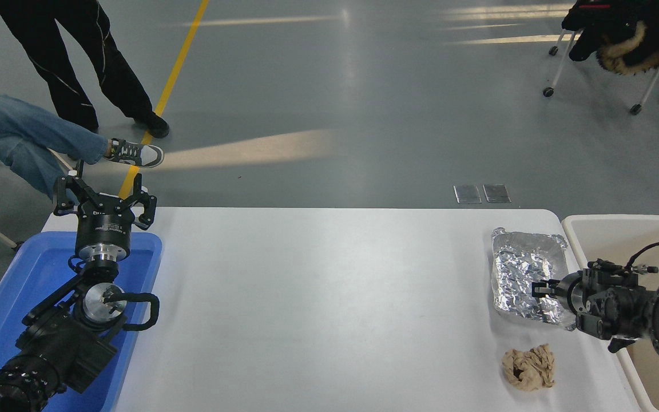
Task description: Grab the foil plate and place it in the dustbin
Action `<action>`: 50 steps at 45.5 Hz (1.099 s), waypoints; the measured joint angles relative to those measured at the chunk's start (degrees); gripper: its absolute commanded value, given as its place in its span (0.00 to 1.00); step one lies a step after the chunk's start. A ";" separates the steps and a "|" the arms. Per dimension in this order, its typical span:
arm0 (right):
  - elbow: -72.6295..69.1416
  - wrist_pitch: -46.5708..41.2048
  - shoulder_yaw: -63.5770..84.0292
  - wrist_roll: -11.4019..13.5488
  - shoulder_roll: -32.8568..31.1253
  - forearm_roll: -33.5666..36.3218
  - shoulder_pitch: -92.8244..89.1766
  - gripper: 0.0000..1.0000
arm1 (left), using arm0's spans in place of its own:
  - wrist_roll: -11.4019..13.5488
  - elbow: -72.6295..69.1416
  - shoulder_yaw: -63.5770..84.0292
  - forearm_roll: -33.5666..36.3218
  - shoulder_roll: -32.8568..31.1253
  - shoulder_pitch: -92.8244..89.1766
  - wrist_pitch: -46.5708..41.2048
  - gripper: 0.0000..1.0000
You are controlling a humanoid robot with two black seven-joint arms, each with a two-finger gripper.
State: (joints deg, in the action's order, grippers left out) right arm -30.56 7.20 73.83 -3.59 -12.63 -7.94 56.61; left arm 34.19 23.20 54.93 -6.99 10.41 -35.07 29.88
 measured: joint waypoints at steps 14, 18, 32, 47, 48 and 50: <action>-0.08 -2.13 0.83 -0.01 -0.12 -0.23 0.92 0.00 | 0.00 0.00 0.00 0.00 0.04 0.00 0.00 0.99; -1.98 -2.47 0.74 -0.11 -0.98 -0.25 2.83 0.00 | 0.00 0.00 0.00 0.00 0.04 0.00 0.00 0.99; -26.44 -3.09 0.30 -0.83 -10.13 -4.62 24.20 0.00 | 0.00 0.02 0.00 0.00 0.04 -0.02 0.02 0.99; -56.49 -8.97 7.11 -2.31 -16.63 -9.82 58.59 0.00 | -0.01 0.00 0.00 0.03 0.04 0.01 0.01 0.99; -58.13 -10.17 7.53 -2.47 -16.81 -9.97 61.25 0.00 | -0.01 0.00 0.00 0.04 0.04 0.02 0.01 0.99; -60.04 -11.77 7.97 -2.72 -17.01 -10.14 64.85 0.00 | -0.01 0.00 0.00 0.03 0.04 0.03 0.01 0.99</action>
State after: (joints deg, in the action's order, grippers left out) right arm -90.60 -4.57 81.80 -6.31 -29.64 -18.09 121.46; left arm 34.18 23.21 54.93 -6.96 10.46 -35.03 29.89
